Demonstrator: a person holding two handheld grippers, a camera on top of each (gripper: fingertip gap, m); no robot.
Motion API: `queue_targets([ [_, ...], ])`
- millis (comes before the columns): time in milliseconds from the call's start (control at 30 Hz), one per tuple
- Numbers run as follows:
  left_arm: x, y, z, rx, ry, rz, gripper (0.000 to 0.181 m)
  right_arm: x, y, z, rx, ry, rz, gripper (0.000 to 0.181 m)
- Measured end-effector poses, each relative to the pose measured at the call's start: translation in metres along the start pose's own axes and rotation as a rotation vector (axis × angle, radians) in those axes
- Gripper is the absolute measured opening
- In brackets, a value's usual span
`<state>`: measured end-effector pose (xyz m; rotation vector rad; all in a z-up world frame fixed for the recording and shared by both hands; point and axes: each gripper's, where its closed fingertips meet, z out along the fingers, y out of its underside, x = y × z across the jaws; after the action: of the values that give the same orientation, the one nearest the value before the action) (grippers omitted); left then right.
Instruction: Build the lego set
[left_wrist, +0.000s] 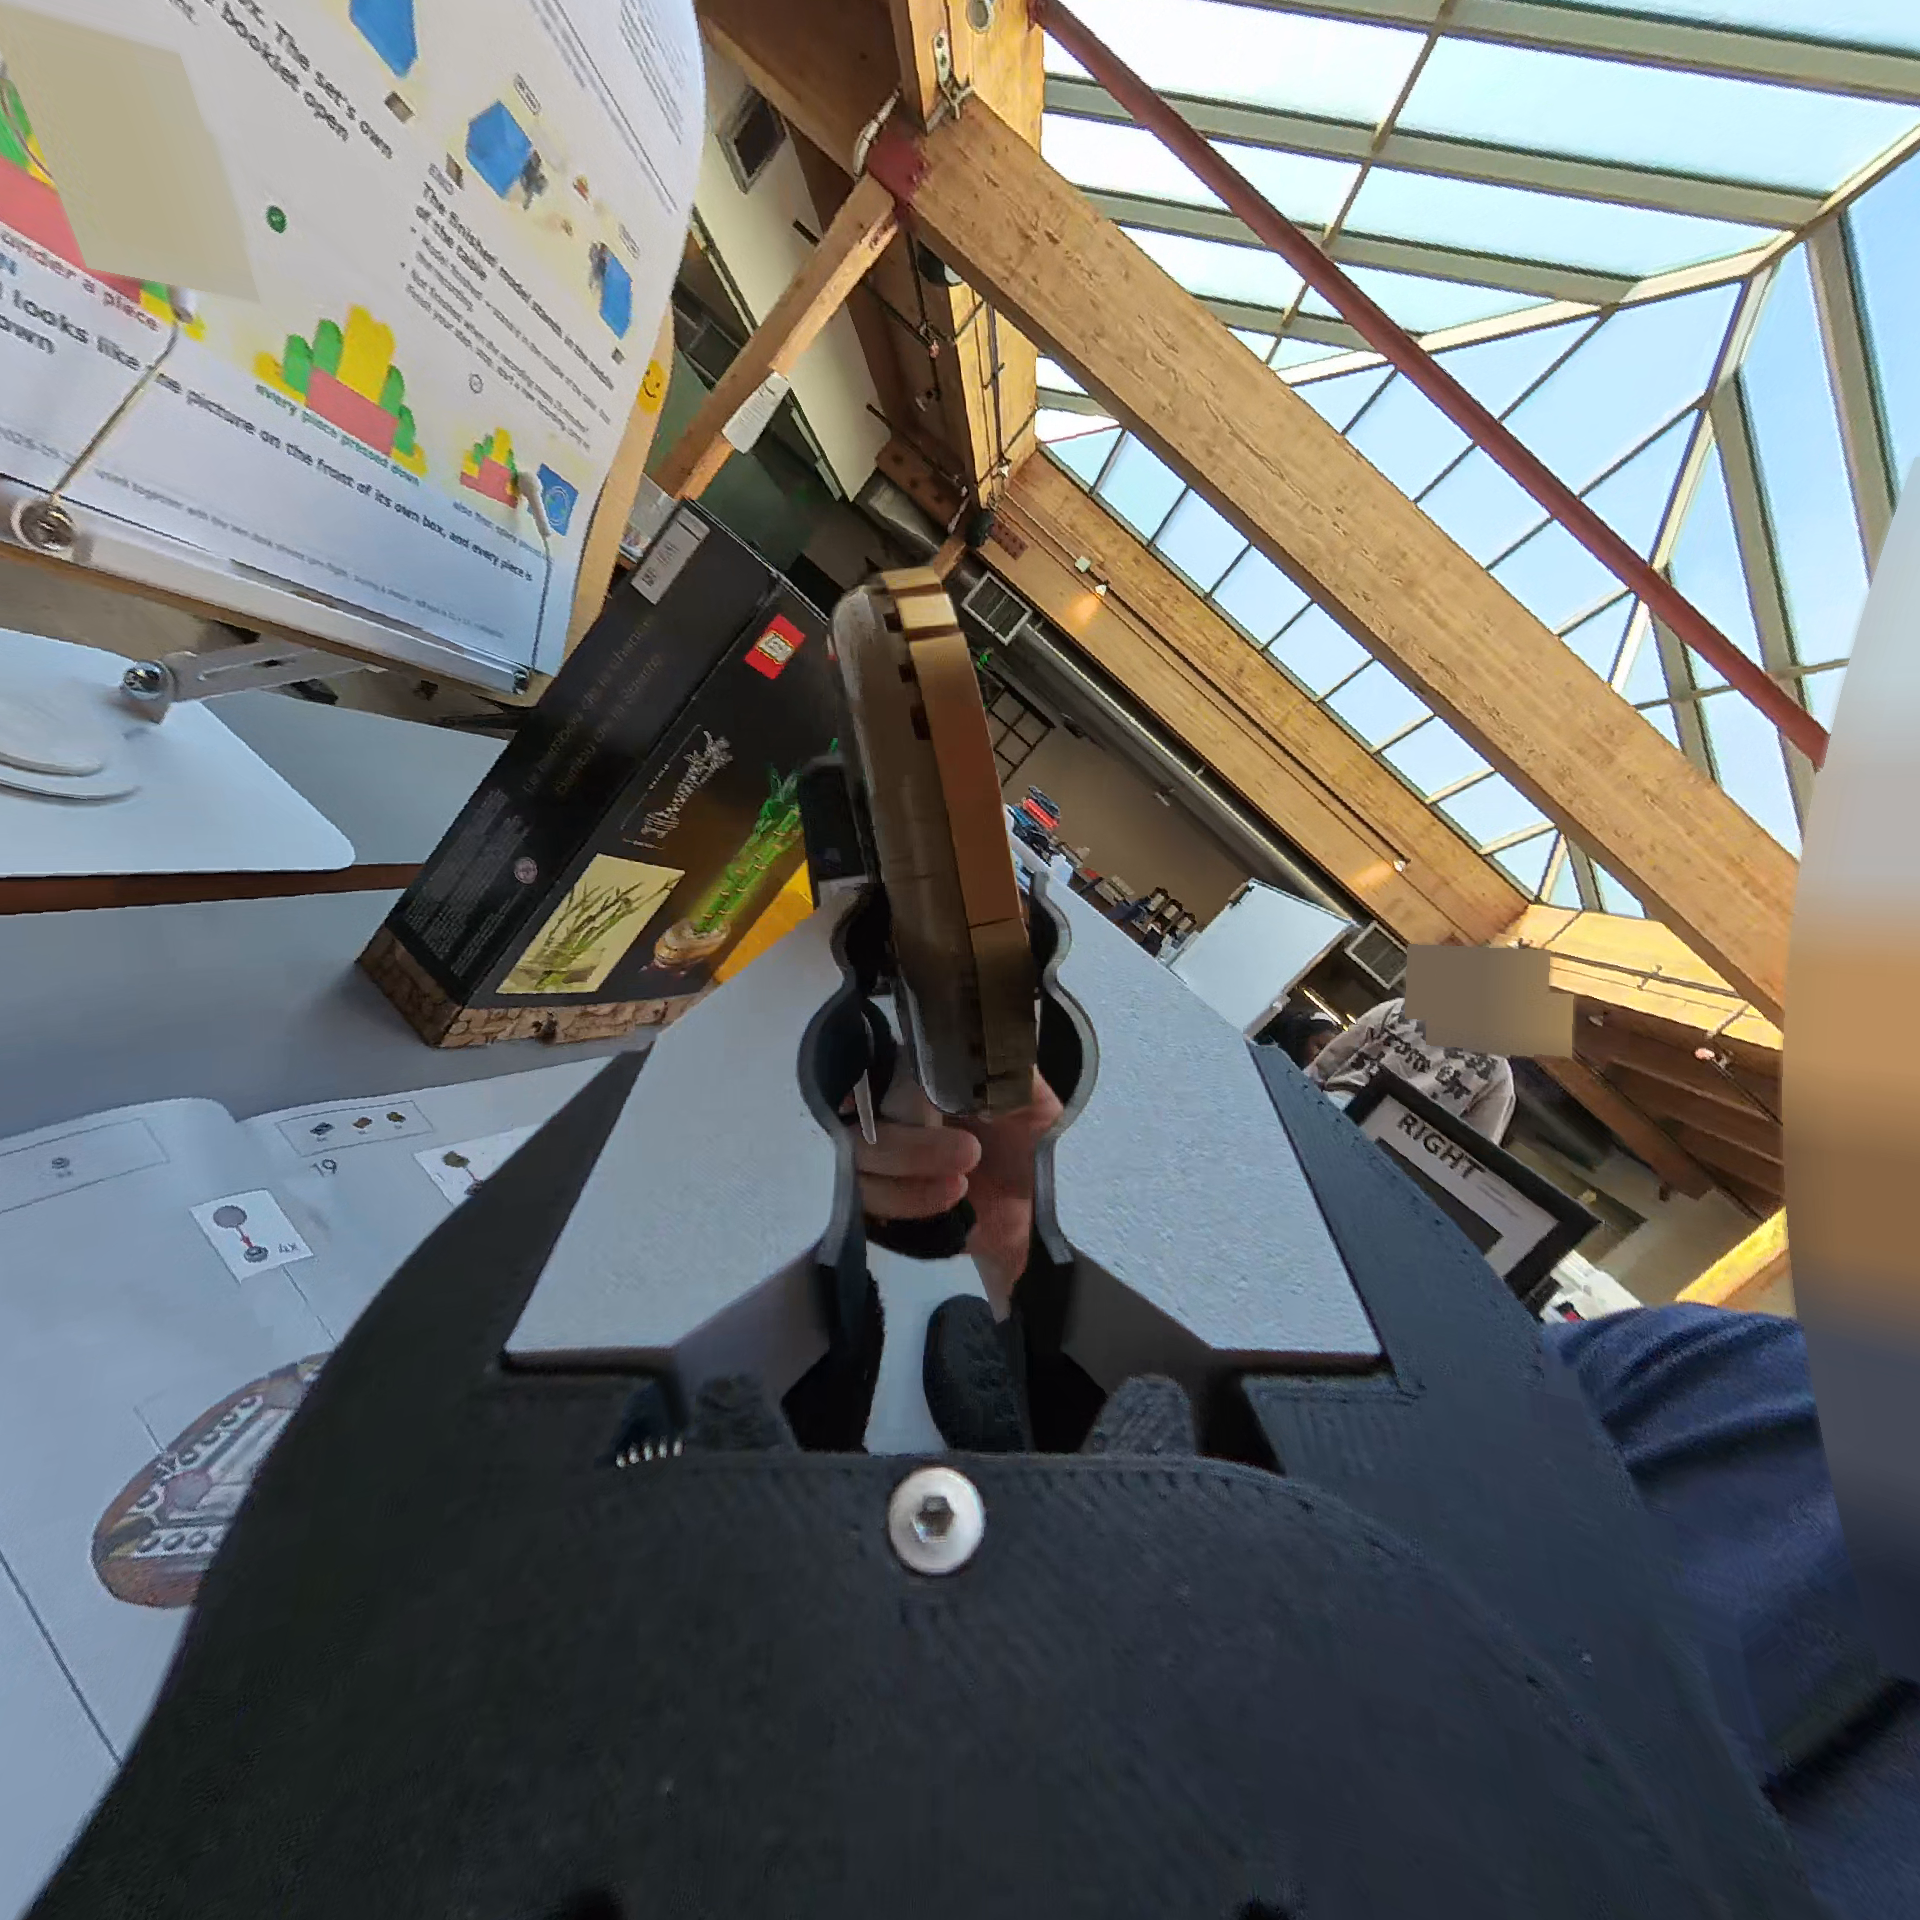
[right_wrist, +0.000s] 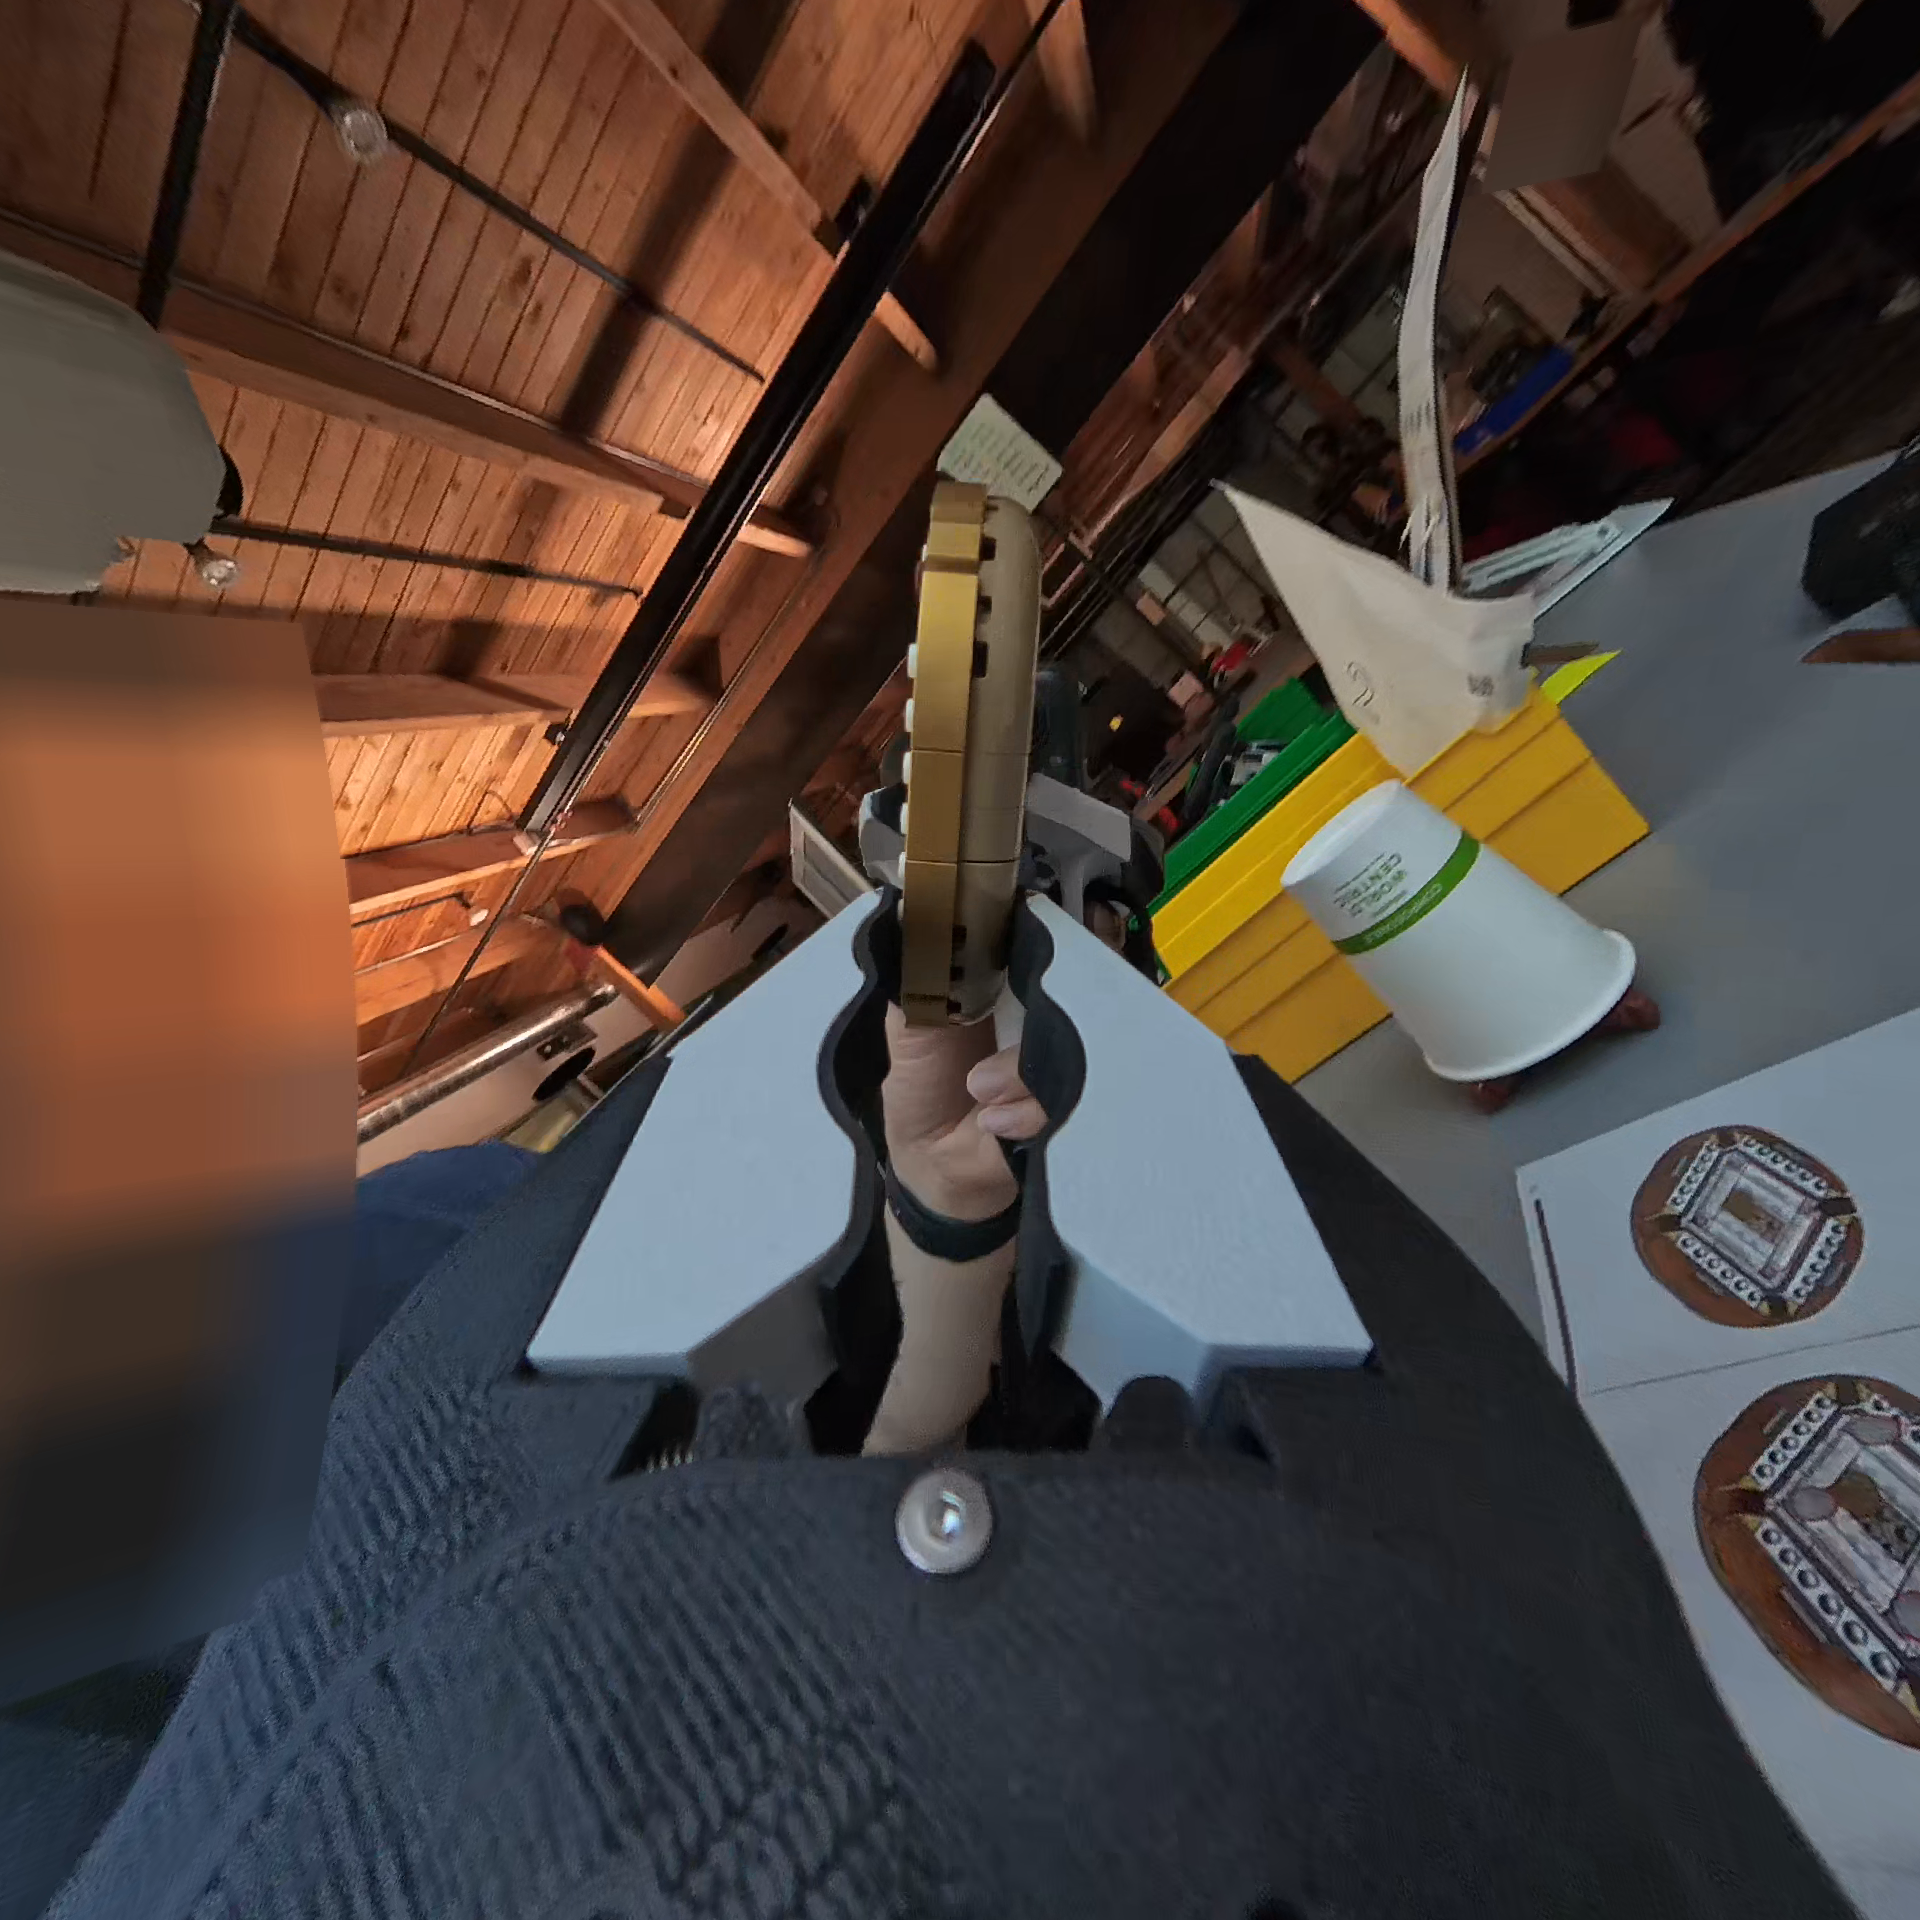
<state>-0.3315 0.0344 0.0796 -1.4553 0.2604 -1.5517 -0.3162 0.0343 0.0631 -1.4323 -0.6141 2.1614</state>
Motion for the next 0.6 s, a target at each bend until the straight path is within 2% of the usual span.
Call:
queue_targets([
  [133, 0.017, 0.019, -0.027, -0.066, 0.044, -0.073, 0.032, -0.009, 0.036, 0.006, -0.253, -0.020, 0.069, 0.018],
  [200, 0.020, 0.032, -0.041, -0.105, 0.045, -0.133, 0.031, -0.011, 0.052, 0.009, -0.350, -0.025, 0.100, 0.018],
  [367, 0.023, 0.069, -0.074, -0.172, 0.032, -0.254, 0.043, -0.011, 0.094, 0.014, -0.580, 0.012, 0.143, 0.018],
  [400, 0.025, 0.075, -0.078, -0.174, 0.040, -0.273, 0.041, -0.011, 0.103, 0.015, -0.625, 0.022, 0.153, 0.018],
  [433, 0.029, 0.082, -0.081, -0.185, 0.053, -0.286, 0.030, -0.009, 0.111, 0.017, -0.666, 0.034, 0.160, 0.018],
  [500, 0.028, 0.095, -0.088, -0.217, 0.027, -0.294, 0.027, -0.006, 0.126, 0.021, -0.740, 0.047, 0.184, 0.018],
  [600, 0.019, 0.098, -0.103, -0.162, -0.044, -0.296, 0.019, 0.000, 0.134, 0.033, -0.786, 0.067, 0.182, 0.019],
])
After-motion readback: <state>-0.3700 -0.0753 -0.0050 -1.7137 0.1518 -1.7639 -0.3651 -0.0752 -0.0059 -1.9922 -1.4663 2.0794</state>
